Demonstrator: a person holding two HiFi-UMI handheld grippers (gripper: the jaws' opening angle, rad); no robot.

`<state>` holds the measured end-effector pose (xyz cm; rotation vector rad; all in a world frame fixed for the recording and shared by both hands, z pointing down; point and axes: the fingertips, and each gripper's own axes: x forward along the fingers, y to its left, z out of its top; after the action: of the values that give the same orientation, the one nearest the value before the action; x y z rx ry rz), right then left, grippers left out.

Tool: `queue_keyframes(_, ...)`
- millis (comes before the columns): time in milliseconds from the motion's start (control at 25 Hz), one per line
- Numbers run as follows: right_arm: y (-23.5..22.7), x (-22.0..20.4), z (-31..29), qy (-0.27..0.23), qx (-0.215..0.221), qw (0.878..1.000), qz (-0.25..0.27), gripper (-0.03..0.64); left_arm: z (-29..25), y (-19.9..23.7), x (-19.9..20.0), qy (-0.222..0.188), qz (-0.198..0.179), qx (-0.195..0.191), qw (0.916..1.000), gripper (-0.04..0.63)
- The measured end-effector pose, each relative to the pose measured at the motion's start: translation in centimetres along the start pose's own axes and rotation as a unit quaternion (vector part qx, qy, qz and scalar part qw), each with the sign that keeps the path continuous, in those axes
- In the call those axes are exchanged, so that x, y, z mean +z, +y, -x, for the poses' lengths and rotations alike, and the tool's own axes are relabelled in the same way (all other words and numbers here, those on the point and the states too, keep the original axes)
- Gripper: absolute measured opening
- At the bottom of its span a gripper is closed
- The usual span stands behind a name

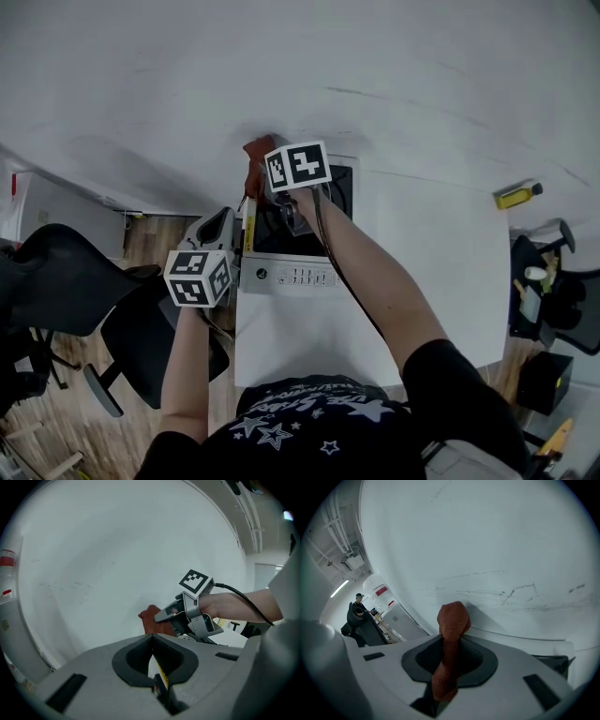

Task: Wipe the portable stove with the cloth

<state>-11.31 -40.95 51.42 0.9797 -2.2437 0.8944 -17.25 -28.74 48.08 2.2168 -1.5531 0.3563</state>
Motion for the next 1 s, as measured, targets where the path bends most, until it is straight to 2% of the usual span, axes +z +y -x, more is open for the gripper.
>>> queue_keyframes(440, -3.1, -0.5, 2.7, -0.018, -0.003, 0.999, -0.048, 0.074, -0.5, -1.6, 0.3, 0.003, -0.009, -0.015, 0.9998, 0.008)
queue_keyframes(1000, -9.0, -2.5, 6.1, -0.015, -0.051, 0.996, -0.077, 0.072, -1.5, -4.0, -0.4, 0.02, -0.019, -0.032, 0.9991, 0.008)
